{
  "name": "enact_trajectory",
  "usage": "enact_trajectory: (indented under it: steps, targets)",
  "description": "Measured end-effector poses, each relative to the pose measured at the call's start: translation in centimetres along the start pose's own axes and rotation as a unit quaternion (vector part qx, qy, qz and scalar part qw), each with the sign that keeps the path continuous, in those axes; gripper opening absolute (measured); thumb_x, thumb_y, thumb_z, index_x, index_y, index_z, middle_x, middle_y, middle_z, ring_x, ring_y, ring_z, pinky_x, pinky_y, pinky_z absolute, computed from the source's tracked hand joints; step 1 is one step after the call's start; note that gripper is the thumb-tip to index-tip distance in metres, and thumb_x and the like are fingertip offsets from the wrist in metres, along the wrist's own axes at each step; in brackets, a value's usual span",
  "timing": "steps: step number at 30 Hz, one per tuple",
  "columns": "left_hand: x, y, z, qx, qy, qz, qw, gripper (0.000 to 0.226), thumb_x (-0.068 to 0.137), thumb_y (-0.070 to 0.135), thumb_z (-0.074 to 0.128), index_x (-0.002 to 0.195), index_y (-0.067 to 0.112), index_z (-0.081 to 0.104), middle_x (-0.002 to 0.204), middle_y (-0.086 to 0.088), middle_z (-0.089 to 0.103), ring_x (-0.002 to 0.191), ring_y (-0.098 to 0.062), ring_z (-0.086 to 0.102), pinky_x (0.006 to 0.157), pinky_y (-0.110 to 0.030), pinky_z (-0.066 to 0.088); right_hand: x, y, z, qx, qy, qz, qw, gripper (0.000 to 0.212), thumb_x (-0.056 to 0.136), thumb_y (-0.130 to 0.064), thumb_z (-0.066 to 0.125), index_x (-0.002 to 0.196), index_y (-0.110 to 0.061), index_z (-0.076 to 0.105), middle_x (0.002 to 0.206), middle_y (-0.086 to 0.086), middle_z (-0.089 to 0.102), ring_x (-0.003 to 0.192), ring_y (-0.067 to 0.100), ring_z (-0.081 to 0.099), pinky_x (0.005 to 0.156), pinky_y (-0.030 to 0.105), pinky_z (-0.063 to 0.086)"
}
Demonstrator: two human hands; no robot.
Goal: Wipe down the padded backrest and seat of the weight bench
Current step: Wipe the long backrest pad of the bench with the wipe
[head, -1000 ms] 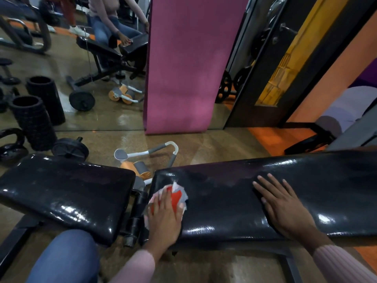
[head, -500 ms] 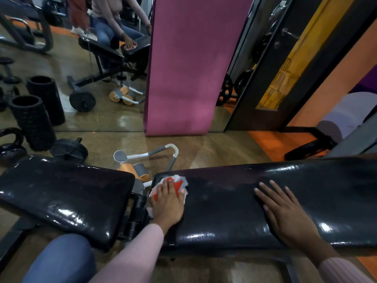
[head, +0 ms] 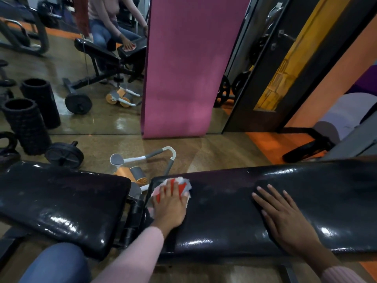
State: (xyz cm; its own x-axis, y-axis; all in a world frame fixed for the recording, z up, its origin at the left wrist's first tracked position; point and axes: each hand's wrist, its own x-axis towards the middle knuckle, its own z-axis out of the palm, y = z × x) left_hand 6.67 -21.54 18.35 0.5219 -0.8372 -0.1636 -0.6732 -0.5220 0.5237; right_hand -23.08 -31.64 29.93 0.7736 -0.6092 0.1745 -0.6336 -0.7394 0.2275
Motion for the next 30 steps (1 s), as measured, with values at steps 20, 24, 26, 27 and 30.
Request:
enact_trajectory:
  steps: [20,24,26,27,30]
  targets:
    - [-4.4,3.1,1.1,0.022,-0.003,0.091,0.996,0.058,0.099,0.05,0.012,0.15,0.032,-0.009,0.156,0.006,-0.022,0.144,-0.024,-0.019,0.115,-0.052,-0.006,3.1,-3.1,0.0,0.033,-0.055,0.029,0.997,0.049,0.088,-0.031,0.037,0.133,-0.023,0.054,0.137,-0.001,0.055,0.128,0.024,0.048,0.108,0.039,0.04]
    - [0.9,4.0,0.6,0.01,-0.019,0.12,0.992,0.057,0.098,0.051,0.013,0.151,0.033,0.002,0.16,0.004,-0.006,0.146,-0.024,-0.008,0.113,-0.053,0.001,3.4,-4.7,0.4,0.037,-0.018,0.068,0.997,0.044,0.087,-0.036,0.036,0.119,-0.023,0.063,0.123,-0.002,0.061,0.118,0.022,0.052,0.103,0.038,0.042]
    - [3.8,2.5,0.1,0.0,-0.012,0.105,0.994,0.054,0.097,0.052,0.015,0.148,0.035,0.011,0.158,0.003,0.01,0.145,-0.024,0.005,0.113,-0.053,0.009,3.7,-5.3,0.3,0.024,0.006,0.09,0.996,0.038,0.088,-0.041,0.037,0.107,-0.023,0.066,0.111,-0.004,0.063,0.109,0.021,0.055,0.097,0.038,0.045]
    - [4.5,1.3,0.0,-0.003,-0.001,0.094,0.996,0.052,0.097,0.052,0.016,0.146,0.036,0.014,0.156,0.003,0.016,0.144,-0.024,0.011,0.113,-0.051,0.012,4.1,-5.9,0.2,0.012,0.016,0.107,0.994,0.035,0.088,-0.043,0.038,0.098,-0.024,0.065,0.103,-0.004,0.063,0.102,0.021,0.057,0.091,0.039,0.047]
    - [3.0,-2.6,0.5,0.007,0.028,0.056,0.998,0.058,0.094,0.053,0.009,0.149,0.033,0.011,0.158,0.002,0.014,0.144,-0.022,0.011,0.116,-0.045,0.01,5.1,-7.5,0.8,-0.018,0.033,0.139,0.99,0.03,0.091,-0.046,0.04,0.086,-0.023,0.058,0.09,-0.002,0.057,0.086,0.023,0.055,0.079,0.04,0.046]
